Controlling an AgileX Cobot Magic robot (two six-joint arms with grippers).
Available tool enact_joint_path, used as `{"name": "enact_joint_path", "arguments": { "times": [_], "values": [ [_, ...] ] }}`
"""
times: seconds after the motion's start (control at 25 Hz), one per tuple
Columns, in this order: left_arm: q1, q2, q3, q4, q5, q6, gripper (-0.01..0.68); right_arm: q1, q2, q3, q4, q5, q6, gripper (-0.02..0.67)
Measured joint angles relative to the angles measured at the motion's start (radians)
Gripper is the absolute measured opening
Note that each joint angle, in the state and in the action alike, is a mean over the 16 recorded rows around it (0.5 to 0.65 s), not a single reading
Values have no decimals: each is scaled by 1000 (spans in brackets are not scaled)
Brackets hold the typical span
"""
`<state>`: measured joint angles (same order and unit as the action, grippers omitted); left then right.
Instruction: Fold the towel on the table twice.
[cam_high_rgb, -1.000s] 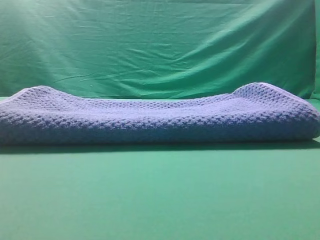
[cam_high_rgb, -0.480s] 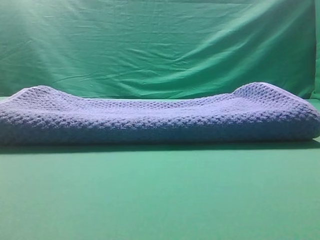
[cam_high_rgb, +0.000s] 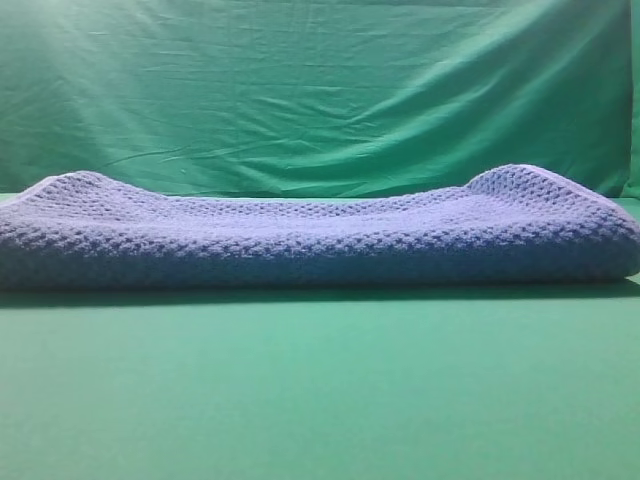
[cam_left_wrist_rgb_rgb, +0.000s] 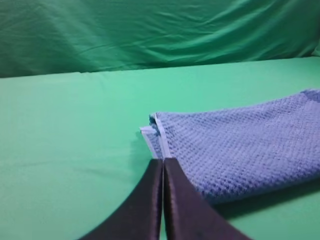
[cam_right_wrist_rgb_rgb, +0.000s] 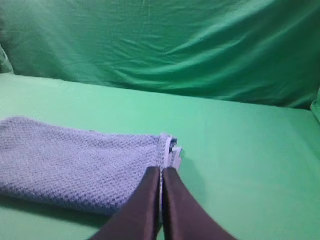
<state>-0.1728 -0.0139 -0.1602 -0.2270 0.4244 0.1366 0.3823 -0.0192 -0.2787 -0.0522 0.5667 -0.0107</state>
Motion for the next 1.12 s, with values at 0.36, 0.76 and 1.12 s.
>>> {"name": "enact_joint_path", "arguments": {
  "times": [0.36,0.76,1.12],
  "values": [
    [0,0,46,-79,33,0,0,0,0,157,-2,-47,0,0],
    [0,0,94,-105,49,-7,0,0,0,216,-17,-48,0,0],
    [0,0,157,-103,2,-21,0,0,0,264,-48,-84,0,0]
  ]
}}
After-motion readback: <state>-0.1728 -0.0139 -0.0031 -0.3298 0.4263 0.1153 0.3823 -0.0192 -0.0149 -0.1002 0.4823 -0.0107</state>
